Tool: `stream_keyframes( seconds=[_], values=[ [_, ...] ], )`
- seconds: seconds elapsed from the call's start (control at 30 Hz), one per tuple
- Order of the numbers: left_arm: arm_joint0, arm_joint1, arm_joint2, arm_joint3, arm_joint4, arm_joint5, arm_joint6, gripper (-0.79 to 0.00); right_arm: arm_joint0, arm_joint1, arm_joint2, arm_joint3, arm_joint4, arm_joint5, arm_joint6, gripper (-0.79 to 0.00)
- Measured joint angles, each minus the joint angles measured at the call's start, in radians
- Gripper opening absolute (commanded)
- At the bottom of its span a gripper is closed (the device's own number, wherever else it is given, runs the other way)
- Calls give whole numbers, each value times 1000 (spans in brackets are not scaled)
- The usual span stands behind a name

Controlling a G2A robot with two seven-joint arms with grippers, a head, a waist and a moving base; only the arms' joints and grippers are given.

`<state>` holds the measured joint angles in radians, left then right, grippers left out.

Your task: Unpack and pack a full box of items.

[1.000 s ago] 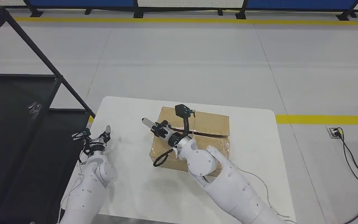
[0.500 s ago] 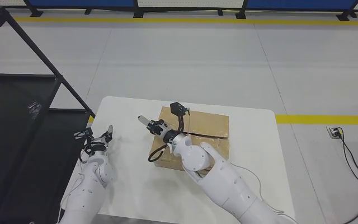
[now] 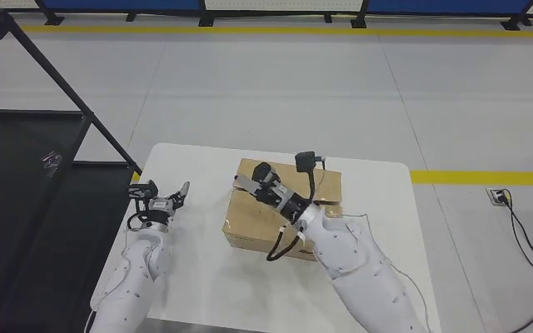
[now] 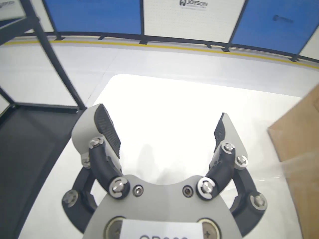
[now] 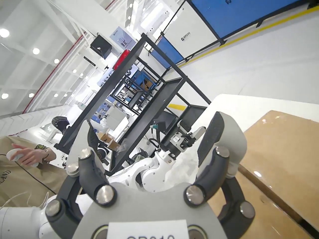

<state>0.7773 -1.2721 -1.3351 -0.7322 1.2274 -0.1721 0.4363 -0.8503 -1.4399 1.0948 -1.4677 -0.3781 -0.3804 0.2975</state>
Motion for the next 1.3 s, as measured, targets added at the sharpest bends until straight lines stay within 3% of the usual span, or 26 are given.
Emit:
stream_keyframes(
  seconds=[0.1, 0.3, 0.5, 0.73, 1.0, 1.3],
  values=[
    [48, 13, 0, -111, 54, -41, -49, 0, -97, 34, 121, -101, -63, 22, 89, 0],
    [153, 39, -33, -330, 98, -171, -144, 0, -283, 76, 334, -244, -98, 35, 137, 0],
    [223, 52, -56, -477, 106, -217, -197, 0, -347, 103, 484, -216, 16, 12, 251, 0],
    [257, 64, -95, -551, 37, -328, -247, 0, -264, 120, 491, -36, 108, -16, 401, 0],
    [271, 65, -91, -566, 37, -269, -267, 0, -182, 137, 485, 113, 305, -109, 586, 0],
    [261, 63, -80, -559, 17, -261, -270, 0, -170, 162, 512, 151, 523, -177, 774, 0]
  ],
)
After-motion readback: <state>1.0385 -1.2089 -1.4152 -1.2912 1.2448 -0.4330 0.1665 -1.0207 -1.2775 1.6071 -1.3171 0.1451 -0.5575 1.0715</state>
